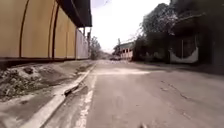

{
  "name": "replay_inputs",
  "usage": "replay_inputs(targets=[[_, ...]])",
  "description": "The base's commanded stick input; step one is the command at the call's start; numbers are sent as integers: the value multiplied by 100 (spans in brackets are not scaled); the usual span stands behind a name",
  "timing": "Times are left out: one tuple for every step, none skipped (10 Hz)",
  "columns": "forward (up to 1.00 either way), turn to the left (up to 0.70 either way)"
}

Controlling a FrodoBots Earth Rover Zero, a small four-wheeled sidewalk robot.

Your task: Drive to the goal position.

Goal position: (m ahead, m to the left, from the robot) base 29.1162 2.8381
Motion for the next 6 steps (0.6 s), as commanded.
replay_inputs(targets=[[70,30],[70,32],[70,33],[70,13],[70,3],[70,0]])
